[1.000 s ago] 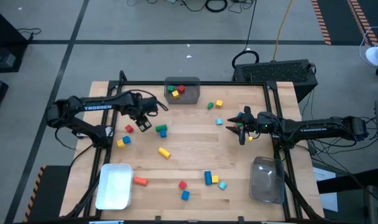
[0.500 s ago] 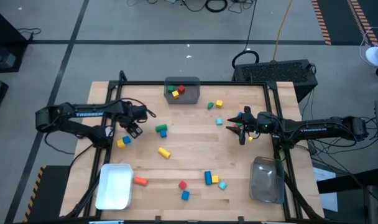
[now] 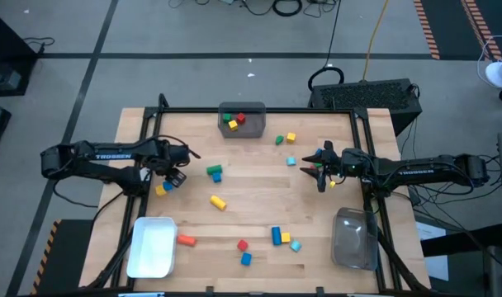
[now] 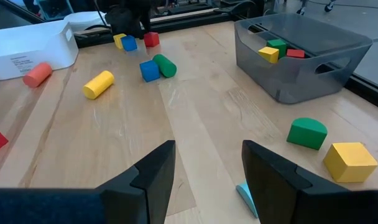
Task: Sort blocks by size
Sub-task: Put the red square block into the top black bin
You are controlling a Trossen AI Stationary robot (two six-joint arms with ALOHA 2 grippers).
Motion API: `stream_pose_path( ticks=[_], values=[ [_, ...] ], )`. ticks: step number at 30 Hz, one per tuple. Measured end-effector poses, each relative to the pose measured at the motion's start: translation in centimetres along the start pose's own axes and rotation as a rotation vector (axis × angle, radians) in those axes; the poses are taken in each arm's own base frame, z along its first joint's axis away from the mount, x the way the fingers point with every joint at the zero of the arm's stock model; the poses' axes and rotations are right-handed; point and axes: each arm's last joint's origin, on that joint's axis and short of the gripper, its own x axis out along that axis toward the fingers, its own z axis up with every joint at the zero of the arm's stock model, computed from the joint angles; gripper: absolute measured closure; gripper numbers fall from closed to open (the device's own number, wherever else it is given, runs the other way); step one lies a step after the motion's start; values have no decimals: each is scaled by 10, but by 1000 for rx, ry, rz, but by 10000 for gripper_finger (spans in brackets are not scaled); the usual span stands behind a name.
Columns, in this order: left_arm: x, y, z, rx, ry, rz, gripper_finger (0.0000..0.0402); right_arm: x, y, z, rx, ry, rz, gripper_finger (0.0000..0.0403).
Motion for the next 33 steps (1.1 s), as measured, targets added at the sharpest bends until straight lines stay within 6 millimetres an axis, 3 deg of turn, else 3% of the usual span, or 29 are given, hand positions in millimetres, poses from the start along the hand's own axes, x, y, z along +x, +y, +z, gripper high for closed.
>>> stream_pose_path(
  ticks=[11,23,28,33],
  values=[
    [0,-2,5,-25,-68,-4,194,0,0,0,9,0,0,227],
    [0,-4,7,3,-88,-18,34,0,0,0,23,1,4,227],
    [0,-4,8,2,-97,-7,35,0,0,0,23,2,4,227],
    [3,-5,11,3,-109,14,71,0,0,-2,24,21,1,227]
  ],
)
